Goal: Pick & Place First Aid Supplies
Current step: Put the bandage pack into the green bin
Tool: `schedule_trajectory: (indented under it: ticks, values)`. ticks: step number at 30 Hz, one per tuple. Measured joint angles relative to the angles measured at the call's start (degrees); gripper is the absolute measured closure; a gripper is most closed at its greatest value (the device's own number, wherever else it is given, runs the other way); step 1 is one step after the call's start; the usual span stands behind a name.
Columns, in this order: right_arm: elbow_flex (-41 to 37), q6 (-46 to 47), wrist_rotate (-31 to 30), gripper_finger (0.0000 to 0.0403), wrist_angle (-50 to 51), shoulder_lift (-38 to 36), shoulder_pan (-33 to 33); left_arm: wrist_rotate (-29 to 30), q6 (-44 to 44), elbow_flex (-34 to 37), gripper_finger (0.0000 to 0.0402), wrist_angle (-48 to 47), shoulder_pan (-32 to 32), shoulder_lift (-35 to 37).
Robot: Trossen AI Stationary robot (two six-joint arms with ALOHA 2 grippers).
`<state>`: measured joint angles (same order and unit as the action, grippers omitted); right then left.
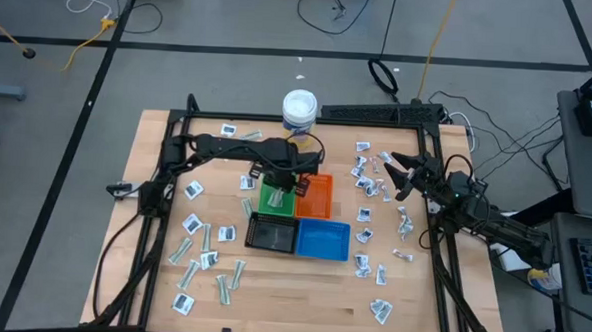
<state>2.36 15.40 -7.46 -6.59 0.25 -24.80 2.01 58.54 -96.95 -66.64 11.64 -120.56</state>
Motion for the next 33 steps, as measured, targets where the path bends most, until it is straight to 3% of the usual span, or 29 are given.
schedule_trajectory:
  ticks: [6,11,22,28,33]
  values:
    - [0.0,0.0,0.0,0.0161,0.0,0.0,0.0,-4.1,-13.8,0.0,0.0218,-1.1,1.5,1.4]
    - [0.0,0.0,0.0,0.0161,0.0,0.0,0.0,-5.1,-25.5,0.0,0.0193,-1.9,2.3,3.3]
    - [0.0,0.0,0.0,0.0161,0.0,0.0,0.0,-5.2,-51.2,0.0,0.0187,-7.2,3.8,10.1]
    - [0.0,0.0,0.0,0.0161,0.0,0.0,0.0,-5.0,-59.9,0.0,0.0187,-10.1,4.1,12.4]
    - [0.0,0.0,0.0,0.0161,0.0,0.0,0.0,-5.0,-65.3,0.0,0.0188,-9.9,8.0,13.1]
